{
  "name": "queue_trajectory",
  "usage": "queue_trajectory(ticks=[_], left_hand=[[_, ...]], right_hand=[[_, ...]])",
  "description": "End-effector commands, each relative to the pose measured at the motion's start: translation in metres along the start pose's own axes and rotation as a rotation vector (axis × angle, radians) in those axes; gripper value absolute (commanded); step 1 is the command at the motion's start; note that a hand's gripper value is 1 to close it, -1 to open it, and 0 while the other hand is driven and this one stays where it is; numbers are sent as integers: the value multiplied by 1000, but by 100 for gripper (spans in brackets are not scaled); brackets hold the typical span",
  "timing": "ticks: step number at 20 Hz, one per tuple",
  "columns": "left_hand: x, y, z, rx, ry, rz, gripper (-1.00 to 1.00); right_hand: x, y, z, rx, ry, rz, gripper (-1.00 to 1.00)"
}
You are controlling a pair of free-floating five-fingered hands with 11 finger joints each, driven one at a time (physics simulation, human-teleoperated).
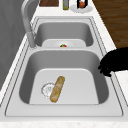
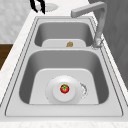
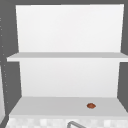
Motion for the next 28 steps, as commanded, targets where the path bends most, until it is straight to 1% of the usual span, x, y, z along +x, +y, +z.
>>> queue_trajectory(ticks=[1, 2, 4, 6, 9, 14, 21, 28], left_hand=[[0, 0, 0, 0, 0, 0, 0], [0, 0, 0, 0, 0, 0, 0], [0, 0, 0, 0, 0, 0, 0], [0, 0, 0, 0, 0, 0, 0], [0, 0, 0, 0, 0, 0, 0], [0, 0, 0, 0, 0, 0, 0], [0, 0, 0, 0, 0, 0, 0], [0, 0, 0, 0, 0, 0, 0]], right_hand=[[2, -9, 8, -64, 67, -14, 100], [5, -11, 9, -61, 76, -19, 100], [11, -15, 20, -59, 69, -17, 100], [22, -19, 25, -47, 94, -17, 100], [32, -25, 36, -55, 135, -12, 100], [53, -32, 52, -79, 170, -7, 100], [93, -36, 71, -86, 169, 12, 100], [134, -54, 83, -86, 182, 42, 100]])
